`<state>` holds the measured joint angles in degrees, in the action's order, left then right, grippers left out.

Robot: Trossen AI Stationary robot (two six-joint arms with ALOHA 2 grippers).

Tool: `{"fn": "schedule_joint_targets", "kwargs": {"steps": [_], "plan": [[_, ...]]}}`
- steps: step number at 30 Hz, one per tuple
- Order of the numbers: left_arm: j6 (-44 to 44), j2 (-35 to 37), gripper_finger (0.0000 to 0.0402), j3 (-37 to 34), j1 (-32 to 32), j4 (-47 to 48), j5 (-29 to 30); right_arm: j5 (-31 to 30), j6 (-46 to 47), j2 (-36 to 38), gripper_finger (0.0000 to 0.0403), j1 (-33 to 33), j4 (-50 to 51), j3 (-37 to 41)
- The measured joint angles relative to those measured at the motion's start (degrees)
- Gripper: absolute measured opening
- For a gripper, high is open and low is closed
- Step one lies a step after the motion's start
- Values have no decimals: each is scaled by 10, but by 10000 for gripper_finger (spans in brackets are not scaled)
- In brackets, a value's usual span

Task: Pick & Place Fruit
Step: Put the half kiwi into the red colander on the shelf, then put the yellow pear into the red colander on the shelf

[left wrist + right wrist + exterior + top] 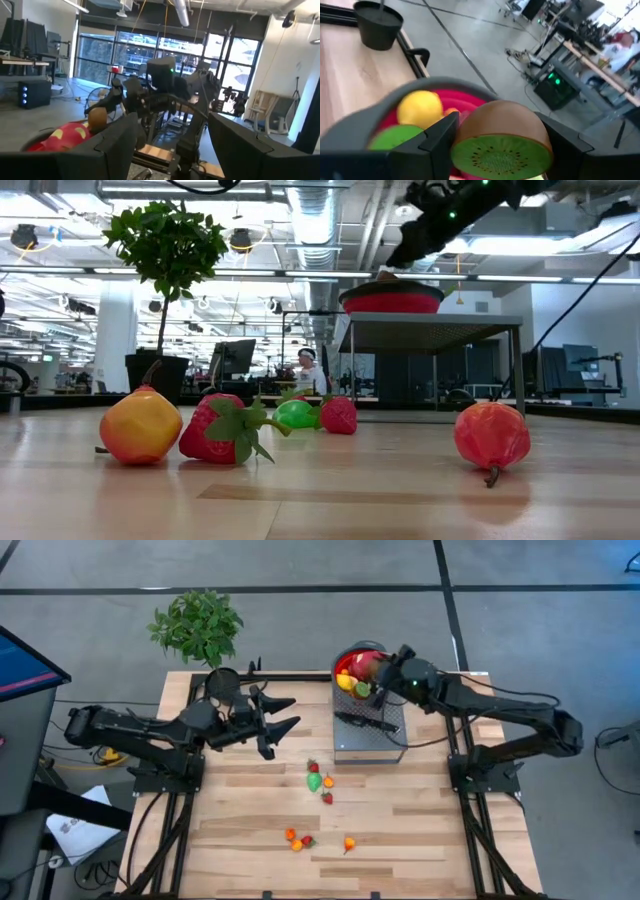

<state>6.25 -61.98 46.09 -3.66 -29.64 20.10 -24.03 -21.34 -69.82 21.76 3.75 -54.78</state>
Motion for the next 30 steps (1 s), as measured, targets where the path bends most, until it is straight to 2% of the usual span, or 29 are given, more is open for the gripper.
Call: {"fn": "schedule_joint_targets", "kwargs": {"steps": [9, 15, 21, 30], "plan": [[0, 0, 237, 0, -1, 12, 0, 57, 38, 17, 230, 40, 51, 0], [0, 0, 237, 0, -1, 12, 0, 60, 31, 16, 264, 39, 55, 0], [0, 0, 237, 0, -1, 12, 0, 60, 22, 21, 274, 38, 55, 0], [0, 0, 237, 0, -1, 13, 0, 60, 27, 99, 269, -6, 52, 0]]}}
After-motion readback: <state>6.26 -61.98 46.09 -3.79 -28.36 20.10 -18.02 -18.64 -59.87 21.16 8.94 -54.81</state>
